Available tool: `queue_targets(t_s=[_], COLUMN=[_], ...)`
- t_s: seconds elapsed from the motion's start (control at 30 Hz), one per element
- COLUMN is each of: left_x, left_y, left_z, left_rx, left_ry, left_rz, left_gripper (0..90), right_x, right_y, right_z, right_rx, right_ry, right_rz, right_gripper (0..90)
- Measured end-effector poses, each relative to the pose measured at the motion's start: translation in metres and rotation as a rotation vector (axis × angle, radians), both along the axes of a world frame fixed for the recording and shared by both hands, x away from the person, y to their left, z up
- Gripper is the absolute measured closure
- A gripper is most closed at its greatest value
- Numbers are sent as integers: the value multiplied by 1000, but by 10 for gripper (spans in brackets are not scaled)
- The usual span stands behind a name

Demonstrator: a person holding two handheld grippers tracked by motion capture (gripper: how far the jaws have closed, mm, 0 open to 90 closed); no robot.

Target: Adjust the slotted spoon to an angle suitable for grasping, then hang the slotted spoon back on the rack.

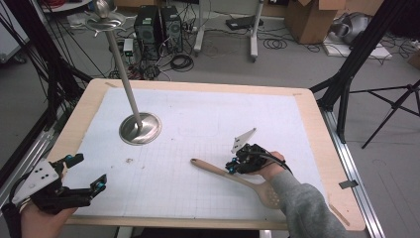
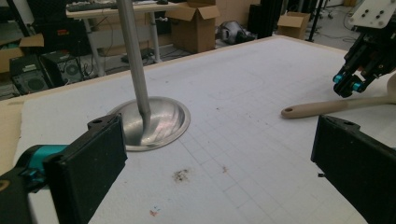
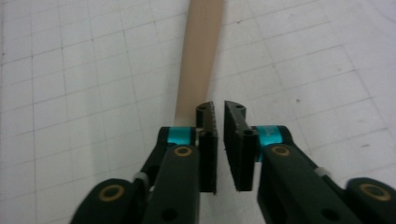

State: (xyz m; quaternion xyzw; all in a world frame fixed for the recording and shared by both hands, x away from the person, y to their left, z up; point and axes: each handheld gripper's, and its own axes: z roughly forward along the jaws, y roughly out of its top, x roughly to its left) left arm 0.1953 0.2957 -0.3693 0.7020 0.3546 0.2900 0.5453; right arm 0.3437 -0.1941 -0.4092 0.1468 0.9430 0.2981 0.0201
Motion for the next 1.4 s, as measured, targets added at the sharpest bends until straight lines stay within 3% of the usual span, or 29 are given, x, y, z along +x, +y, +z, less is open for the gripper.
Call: queue_targets(t_s=[0.33, 0.5, 0.6, 0.77, 0.9, 1.4], left_x=[6, 10, 13, 17, 19, 25], left_y=[-2, -6, -8, -10, -12, -18], left_z=[2, 1, 1, 0, 0, -2], left_rx=[-7, -7, -4, -7, -4, -3], left_ry=[-6, -3, 2, 4, 6, 14], left_rz=[-13, -25, -33, -38, -45, -65], left_gripper=[37, 37, 37, 37, 37, 37], right_x=[-14, -24, -28, -37, -45, -52], right_y=[-11, -15, -19, -27, -33, -42], right_z=[11, 16, 20, 29, 31, 25], right_rx=[10, -19, -14, 18, 28, 12], right_ry=[-42, -82, -100, -130, -111, -100], right_rz=[-51, -96, -120, -139, -146, -183], right_gripper=[438, 196, 134, 114, 114, 115])
